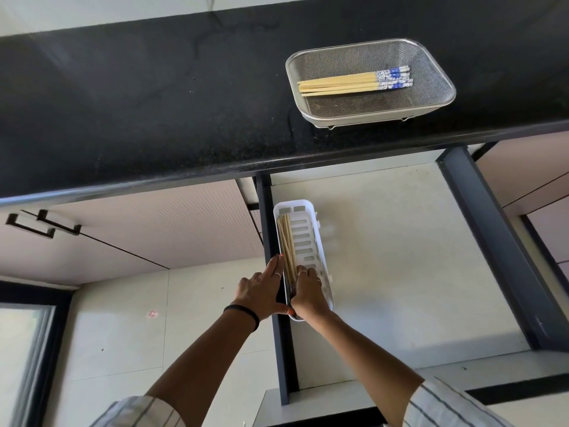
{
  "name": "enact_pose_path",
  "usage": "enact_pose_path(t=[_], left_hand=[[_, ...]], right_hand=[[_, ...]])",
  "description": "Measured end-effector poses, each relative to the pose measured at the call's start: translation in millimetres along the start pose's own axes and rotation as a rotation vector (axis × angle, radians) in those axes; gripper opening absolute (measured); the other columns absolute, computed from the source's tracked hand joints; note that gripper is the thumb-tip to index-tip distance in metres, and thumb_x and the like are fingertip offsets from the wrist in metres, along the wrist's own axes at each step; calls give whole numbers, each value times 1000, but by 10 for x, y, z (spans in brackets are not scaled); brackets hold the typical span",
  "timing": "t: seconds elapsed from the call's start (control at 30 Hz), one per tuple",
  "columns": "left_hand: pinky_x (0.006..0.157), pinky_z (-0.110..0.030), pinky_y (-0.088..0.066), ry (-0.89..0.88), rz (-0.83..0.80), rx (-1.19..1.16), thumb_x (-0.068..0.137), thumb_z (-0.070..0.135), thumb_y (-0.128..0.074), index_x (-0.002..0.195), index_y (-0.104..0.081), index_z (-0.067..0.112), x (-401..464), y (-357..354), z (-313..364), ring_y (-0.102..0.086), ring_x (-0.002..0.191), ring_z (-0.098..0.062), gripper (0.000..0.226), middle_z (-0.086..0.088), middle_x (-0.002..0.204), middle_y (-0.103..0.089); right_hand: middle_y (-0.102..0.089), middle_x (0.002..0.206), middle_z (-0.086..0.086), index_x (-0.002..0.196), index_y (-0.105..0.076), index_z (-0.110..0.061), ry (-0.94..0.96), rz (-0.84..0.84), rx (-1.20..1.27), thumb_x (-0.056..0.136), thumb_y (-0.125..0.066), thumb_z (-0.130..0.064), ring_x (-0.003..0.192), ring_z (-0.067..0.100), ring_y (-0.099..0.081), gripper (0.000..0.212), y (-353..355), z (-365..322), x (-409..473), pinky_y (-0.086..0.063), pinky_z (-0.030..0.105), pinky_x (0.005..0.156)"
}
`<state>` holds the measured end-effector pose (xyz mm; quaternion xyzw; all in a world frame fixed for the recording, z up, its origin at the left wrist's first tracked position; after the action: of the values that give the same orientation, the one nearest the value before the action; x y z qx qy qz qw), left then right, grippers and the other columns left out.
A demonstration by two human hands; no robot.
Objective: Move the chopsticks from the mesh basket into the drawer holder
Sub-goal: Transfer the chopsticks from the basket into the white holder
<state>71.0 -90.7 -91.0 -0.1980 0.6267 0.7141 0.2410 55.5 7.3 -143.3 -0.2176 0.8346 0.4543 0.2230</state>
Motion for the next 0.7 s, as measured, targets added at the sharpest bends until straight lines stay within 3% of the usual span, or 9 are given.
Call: enact_pose_path(t=[0.07,0.2,0.43,0.57,0.7], left_hand=[[95,-40,-49,-4,5,-8,75,60,-69,154,12,15,-2,0,-1,-52,121,-24,121,7,162,-2],[95,-39,-49,-4,7,-10,75,60,-68,154,12,15,-4,1,-7,-52,121,-24,121,7,162,-1],[93,-39,-50,0,-2,6,75,62,-68,153,13,15,-2,6,0,-54,118,-24,122,7,162,-1],[95,-39,-49,3,-9,-3,74,61,-69,153,14,16,4,-5,-6,-53,120,-24,123,7,163,3],[95,-39,-49,4,-9,-1,74,62,-69,153,14,15,3,-10,-2,-52,121,-23,123,6,163,2]], right_hand=[[-38,137,12,144,-30,-8,25,-26,-29,81,-66,-6,128,29,-44,72,-22,4,-16,-41,33,107],[-39,136,11,145,-34,-11,55,-30,16,91,-48,-4,125,26,-48,57,-18,7,-42,-44,32,105],[-44,135,13,142,-37,-9,26,24,84,88,-47,4,127,28,-47,56,63,-13,16,-42,35,107],[-61,117,10,132,-44,-6,-47,-16,68,89,-50,0,109,25,-60,43,19,48,15,-53,34,92],[-63,115,11,138,-37,-6,-42,-22,63,92,-47,-1,106,25,-63,48,13,49,0,-54,33,88]])
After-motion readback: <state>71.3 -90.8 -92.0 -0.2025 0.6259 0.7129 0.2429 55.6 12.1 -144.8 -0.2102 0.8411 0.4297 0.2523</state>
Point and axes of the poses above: each hand's wrist, its own x-axis towards the middle knuckle, its own y-axis out of the back of the hand, z = x × y, the point moved 8 cm from there along x, towards the middle knuckle
